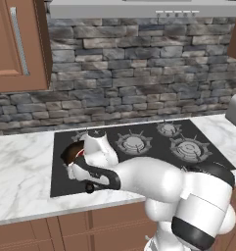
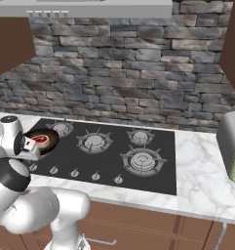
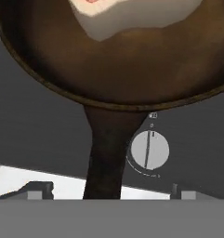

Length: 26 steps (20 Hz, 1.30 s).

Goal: Pick up the pan with the steak in it and place it on the dining table. Then place the steak on the plate.

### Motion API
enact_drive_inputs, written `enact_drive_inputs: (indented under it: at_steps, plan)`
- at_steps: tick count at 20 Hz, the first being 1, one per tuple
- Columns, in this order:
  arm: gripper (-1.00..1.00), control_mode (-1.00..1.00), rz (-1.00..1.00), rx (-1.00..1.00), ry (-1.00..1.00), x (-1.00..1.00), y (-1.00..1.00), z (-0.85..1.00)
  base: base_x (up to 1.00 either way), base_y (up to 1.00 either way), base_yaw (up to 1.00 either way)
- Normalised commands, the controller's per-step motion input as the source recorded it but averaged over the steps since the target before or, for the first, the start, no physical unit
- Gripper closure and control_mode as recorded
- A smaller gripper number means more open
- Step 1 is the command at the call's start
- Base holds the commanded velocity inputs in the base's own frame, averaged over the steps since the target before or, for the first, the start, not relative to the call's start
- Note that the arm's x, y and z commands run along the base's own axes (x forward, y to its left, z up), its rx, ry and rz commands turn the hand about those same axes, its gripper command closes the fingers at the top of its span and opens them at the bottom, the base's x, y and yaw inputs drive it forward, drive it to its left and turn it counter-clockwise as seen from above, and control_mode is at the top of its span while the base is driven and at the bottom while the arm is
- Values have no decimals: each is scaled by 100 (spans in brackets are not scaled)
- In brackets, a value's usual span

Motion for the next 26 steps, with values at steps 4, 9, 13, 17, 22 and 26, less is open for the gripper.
enact_drive_inputs:
  at_steps: [4,9,13,17,22,26]
  plan:
    - [-100,-100,-3,-1,-2,29,22,-26,0,0,0]
    - [-100,-100,0,-2,-4,14,0,-33,0,0,0]
    - [100,-100,0,-1,0,0,0,-14,0,0,0]
    - [100,-100,-7,3,-7,1,2,46,0,0,0]
    - [100,-100,-7,6,-3,-24,2,77,0,0,0]
    - [100,-100,-3,14,-6,-86,-27,88,0,0,0]
